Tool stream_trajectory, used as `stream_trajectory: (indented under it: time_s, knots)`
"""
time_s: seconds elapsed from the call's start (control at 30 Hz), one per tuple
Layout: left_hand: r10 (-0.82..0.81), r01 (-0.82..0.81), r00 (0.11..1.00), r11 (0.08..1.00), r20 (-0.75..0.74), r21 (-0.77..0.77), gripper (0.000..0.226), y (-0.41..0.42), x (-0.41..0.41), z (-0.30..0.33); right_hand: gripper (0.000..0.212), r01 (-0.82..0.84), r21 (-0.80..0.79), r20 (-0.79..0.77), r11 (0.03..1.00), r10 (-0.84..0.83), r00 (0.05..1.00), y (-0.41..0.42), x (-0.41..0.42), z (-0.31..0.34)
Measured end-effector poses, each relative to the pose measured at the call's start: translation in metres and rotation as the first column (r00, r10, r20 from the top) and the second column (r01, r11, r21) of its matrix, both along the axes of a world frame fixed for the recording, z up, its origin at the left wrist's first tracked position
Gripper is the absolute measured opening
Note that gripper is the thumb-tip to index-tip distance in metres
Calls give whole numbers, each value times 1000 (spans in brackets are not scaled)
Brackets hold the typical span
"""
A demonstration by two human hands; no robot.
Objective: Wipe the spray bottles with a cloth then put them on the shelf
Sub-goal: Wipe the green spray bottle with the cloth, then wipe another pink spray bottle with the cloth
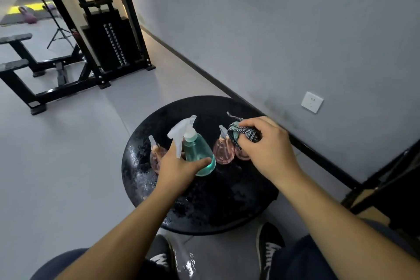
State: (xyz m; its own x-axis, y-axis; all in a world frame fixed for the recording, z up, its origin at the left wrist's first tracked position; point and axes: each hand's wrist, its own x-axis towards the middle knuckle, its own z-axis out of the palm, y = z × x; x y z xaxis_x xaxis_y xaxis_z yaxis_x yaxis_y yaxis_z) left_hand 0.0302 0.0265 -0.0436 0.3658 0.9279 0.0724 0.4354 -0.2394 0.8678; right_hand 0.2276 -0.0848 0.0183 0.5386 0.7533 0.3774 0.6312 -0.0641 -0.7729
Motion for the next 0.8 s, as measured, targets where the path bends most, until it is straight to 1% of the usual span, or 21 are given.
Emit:
stream_trajectory:
  time_s: [0.07,0.17,0.23,0.33,0.63,0.8]
  knots:
    - [-4,3,1000,1000,-21,-11,78,-9,4,-9,25,-11,-32,-1,999,11,1000,-11,-2,-6]
    - [5,-7,999,999,-44,-36,64,-15,11,-20,25,-29,-72,-11,997,29,1000,-16,1,-16]
    - [24,-26,999,999,-49,-43,59,-15,18,-27,25,-12,-88,-17,996,11,1000,-15,5,-21]
    - [66,-67,996,997,-52,-33,60,-10,31,-41,24,1,-96,-27,995,-4,1000,-9,10,-25]
    - [244,-244,970,967,-16,-74,60,26,63,-84,24,9,-131,-43,991,-14,999,4,30,-33]
    - [317,-322,945,944,-76,-66,59,43,70,-99,23,27,-174,-57,984,-37,998,8,36,-39]
